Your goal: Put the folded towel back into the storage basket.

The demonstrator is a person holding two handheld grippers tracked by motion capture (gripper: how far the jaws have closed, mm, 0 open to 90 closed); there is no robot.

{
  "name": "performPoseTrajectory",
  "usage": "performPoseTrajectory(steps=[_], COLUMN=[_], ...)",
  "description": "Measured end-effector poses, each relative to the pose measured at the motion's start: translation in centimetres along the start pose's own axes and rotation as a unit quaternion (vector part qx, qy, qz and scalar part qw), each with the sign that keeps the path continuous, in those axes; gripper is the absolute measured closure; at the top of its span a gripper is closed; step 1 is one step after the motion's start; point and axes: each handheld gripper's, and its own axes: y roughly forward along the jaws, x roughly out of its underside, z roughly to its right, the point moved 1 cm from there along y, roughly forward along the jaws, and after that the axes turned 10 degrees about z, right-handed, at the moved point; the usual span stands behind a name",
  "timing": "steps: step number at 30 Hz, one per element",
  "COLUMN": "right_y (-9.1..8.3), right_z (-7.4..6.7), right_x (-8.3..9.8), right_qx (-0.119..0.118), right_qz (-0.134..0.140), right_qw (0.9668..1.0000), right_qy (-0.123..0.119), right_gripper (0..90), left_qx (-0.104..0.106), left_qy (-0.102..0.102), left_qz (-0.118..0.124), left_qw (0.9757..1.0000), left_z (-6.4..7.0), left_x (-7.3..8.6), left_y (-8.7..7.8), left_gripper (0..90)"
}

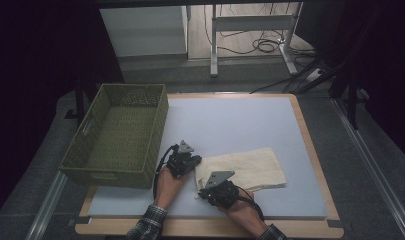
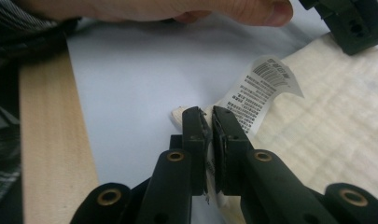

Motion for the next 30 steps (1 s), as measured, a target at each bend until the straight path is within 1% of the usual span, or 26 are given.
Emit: performPoseTrajectory(steps=[2,4,6,9,11,13,16,20,25,30], right_y=[-0.2,-0.6,-1.2,-2.1,-2.9,-3.6,-4.6,-5.9,-7.2,-7.9], right_z=[0.1,0.3,0.3,0.5,0.7,1.0,1.5,2.1,2.8,3.2], right_x=[0.0,-0.2,-0.4,-0.6,-0.8,-0.8,-0.9,-0.8,-0.3,0.4], right_qx=[-0.007,-0.011,-0.012,-0.009,-0.009,-0.009,-0.008,-0.003,0.005,0.012], right_qz=[0.006,0.014,0.025,0.034,0.044,0.053,0.065,0.077,0.081,0.084], right_qw=[0.9999,0.9998,0.9995,0.9992,0.9987,0.9981,0.9971,0.9959,0.9951,0.9942], right_qy=[0.009,0.014,0.017,0.017,0.024,0.031,0.038,0.047,0.058,0.066], right_gripper=[84.4,84.4,84.4,84.3,84.4,84.3,84.3,84.1,83.9,83.9], left_qx=[0.003,0.004,0.005,0.008,0.009,0.012,0.013,0.015,0.017,0.021], left_qy=[-0.006,-0.005,-0.003,0.0,0.009,0.012,0.02,0.026,0.03,0.036], left_qz=[0.005,0.01,0.02,0.042,0.046,0.053,0.057,0.058,0.065,0.065], left_qw=[1.0,0.9999,0.9998,0.9991,0.9989,0.9984,0.9981,0.9979,0.9973,0.997], left_z=[-0.1,0.0,0.2,0.5,0.8,1.1,1.5,2.0,2.5,3.0], left_x=[-0.1,-0.4,-0.8,-1.7,-2.3,-2.8,-3.7,-4.3,-4.9,-5.4], left_y=[0.1,0.2,0.1,-0.1,-0.2,-0.2,0.0,0.4,0.9,1.4], left_gripper=[87.6,87.7,87.5,87.4,87.2,87.1,86.9,86.4,85.5,85.4])
